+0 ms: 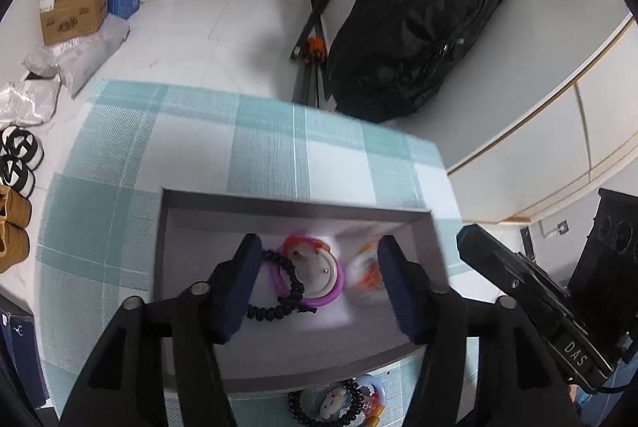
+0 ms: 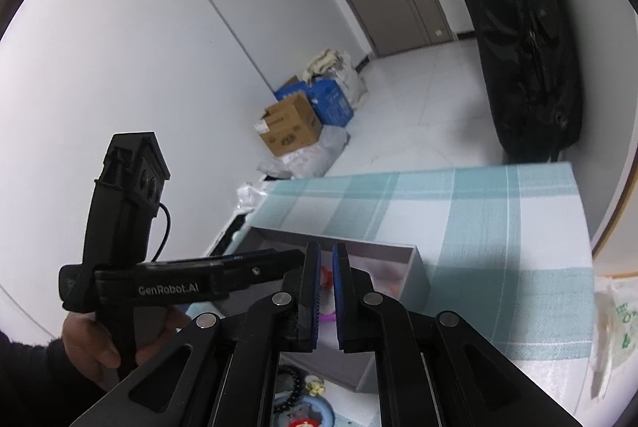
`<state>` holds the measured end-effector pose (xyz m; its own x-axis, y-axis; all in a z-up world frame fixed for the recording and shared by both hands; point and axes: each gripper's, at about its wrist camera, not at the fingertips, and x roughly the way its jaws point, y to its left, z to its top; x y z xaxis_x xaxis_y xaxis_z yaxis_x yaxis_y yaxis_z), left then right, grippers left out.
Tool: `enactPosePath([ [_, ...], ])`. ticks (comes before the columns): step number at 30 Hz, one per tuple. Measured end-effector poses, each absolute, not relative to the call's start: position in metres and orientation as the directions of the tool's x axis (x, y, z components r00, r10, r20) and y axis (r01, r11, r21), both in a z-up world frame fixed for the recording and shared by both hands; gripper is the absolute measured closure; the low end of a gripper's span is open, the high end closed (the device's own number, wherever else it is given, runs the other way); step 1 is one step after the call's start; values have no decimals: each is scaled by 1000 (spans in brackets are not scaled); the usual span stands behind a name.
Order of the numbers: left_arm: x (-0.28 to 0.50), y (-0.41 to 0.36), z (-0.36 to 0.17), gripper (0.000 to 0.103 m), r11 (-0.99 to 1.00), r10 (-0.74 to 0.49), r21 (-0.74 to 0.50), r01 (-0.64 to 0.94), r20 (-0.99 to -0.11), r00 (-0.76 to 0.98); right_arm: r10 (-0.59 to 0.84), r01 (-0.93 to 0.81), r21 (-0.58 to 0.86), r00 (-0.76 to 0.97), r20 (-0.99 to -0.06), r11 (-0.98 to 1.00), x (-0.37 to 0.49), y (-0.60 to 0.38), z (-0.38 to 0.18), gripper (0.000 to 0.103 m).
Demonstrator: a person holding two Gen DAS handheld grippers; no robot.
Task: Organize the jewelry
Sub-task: 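Open both grippers inside the box and withdraw them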
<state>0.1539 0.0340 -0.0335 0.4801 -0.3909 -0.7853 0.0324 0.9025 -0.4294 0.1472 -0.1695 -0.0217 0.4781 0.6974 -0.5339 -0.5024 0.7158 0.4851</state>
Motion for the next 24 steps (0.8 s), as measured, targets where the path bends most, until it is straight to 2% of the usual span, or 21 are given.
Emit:
enactPosePath([
  [3, 150, 33, -26, 42, 908, -382, -417, 48, -774, 505, 691, -501, 477, 494, -527, 722, 143, -171, -18, 87],
  [7, 144, 30, -22, 41, 923, -353, -381, 57, -778, 519, 684, -494, 474, 512, -519, 729, 137, -173, -16, 70],
  [12, 137, 29, -20, 41, 932, -333, -356, 62, -780, 530, 678, -494, 463, 533, -507, 735, 127, -175, -11, 47],
  [14, 133, 30, -18, 41, 931, -335, -358, 65, -774, 537, 669, -488, 457, 546, -505, 743, 123, -176, -9, 33],
  [21, 117, 27, -12, 40, 932, -345, -347, 106, -756, 557, 632, -458, 435, 592, -501, 775, 107, -182, -6, 17],
  [24, 108, 31, -11, 29, 915, -385, -385, 124, -734, 560, 612, -448, 417, 604, -512, 791, 99, -182, -7, 8],
])
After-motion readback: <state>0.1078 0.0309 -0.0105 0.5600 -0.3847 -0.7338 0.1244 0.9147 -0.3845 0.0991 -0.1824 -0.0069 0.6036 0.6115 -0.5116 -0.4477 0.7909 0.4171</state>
